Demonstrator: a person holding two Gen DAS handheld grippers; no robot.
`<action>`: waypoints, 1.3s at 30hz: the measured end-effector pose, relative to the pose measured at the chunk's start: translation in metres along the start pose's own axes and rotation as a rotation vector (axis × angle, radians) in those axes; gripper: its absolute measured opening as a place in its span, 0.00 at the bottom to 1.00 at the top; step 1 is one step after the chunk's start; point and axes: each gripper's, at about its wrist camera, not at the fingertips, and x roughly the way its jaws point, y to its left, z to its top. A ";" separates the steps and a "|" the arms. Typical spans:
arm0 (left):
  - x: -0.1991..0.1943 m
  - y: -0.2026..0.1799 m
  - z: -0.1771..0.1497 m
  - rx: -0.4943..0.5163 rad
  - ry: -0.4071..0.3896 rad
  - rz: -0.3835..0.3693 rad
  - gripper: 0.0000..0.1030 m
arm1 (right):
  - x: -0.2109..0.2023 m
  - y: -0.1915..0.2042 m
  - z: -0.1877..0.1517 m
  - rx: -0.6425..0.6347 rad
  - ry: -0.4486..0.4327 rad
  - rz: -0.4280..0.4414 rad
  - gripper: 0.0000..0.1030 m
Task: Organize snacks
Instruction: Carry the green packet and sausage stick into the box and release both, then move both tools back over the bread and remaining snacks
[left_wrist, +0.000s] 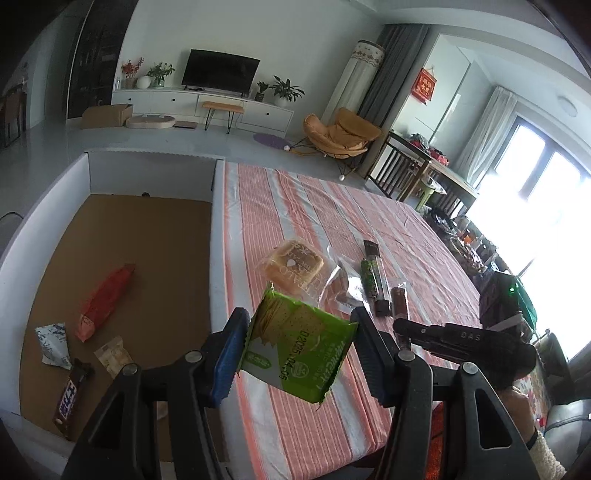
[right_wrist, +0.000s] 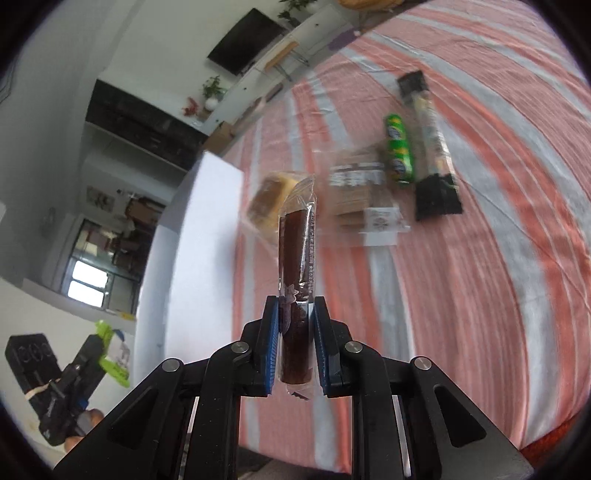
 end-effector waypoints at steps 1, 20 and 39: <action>-0.005 0.003 0.004 -0.008 -0.013 0.007 0.55 | -0.001 0.019 0.002 -0.032 -0.002 0.026 0.18; -0.038 0.155 -0.005 -0.171 -0.047 0.582 0.88 | 0.115 0.217 -0.056 -0.499 0.145 0.033 0.50; 0.086 -0.046 -0.014 0.140 0.092 0.131 0.99 | -0.045 -0.083 -0.020 -0.032 -0.280 -0.762 0.61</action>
